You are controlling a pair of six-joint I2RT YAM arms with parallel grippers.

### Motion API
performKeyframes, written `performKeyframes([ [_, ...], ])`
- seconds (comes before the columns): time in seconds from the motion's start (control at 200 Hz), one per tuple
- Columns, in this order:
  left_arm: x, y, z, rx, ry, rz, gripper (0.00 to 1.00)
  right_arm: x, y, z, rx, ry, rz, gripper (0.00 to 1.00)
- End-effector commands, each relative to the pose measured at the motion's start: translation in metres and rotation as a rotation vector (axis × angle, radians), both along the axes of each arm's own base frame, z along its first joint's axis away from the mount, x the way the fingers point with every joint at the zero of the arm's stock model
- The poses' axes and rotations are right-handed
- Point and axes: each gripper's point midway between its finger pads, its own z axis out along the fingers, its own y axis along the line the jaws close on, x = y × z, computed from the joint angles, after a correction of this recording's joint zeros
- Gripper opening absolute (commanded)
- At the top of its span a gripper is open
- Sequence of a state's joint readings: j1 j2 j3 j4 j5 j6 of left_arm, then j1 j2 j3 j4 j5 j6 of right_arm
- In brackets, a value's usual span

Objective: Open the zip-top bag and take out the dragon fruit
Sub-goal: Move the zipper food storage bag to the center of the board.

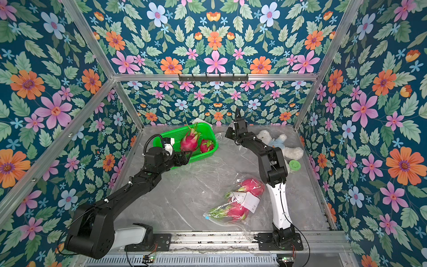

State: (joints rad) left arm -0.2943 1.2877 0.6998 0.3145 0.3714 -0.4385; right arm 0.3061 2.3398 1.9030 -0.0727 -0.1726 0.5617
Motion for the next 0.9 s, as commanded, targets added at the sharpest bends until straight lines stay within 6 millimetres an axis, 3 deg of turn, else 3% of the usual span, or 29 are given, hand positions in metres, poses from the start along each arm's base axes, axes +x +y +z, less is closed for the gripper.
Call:
performKeyframes([
  [0.0,-0.001,-0.001,0.003,-0.011,-0.003,-0.007,0.95,-0.002,-0.009,-0.034,0.002,0.13,-0.022,0.13],
  [0.11,-0.003,-0.001,0.005,-0.013,-0.008,-0.008,0.95,-0.007,-0.011,-0.052,-0.018,0.163,-0.019,0.22],
  [0.2,-0.003,0.0,0.007,-0.013,-0.011,-0.006,0.95,-0.007,-0.013,-0.041,-0.01,0.137,-0.019,0.27],
  [0.33,-0.002,0.006,0.01,-0.005,-0.014,0.03,0.99,-0.011,-0.015,0.016,-0.025,0.046,0.015,0.36],
  [0.445,-0.006,0.001,0.009,-0.017,-0.003,-0.005,0.99,-0.03,-0.02,0.072,-0.054,-0.029,0.048,0.46],
  [0.535,-0.016,-0.016,0.005,-0.05,0.022,-0.115,0.99,-0.053,-0.026,0.108,-0.069,-0.063,0.071,0.59],
  [0.675,-0.042,-0.047,-0.006,-0.07,0.075,-0.283,0.97,-0.099,-0.038,0.136,-0.086,-0.091,0.091,0.71],
  [0.77,-0.067,-0.071,-0.014,-0.052,0.113,-0.382,0.95,-0.134,-0.048,0.143,-0.094,-0.087,0.099,0.7],
  [0.795,-0.074,-0.077,-0.018,-0.045,0.123,-0.405,0.95,-0.144,-0.051,0.136,-0.094,-0.067,0.101,0.7],
  [0.81,-0.079,-0.081,-0.02,-0.043,0.131,-0.422,0.94,-0.154,-0.052,0.146,-0.087,-0.084,0.105,0.7],
  [0.895,-0.104,-0.097,-0.035,-0.041,0.18,-0.499,0.94,-0.193,-0.063,0.137,-0.08,-0.054,0.101,0.7],
])
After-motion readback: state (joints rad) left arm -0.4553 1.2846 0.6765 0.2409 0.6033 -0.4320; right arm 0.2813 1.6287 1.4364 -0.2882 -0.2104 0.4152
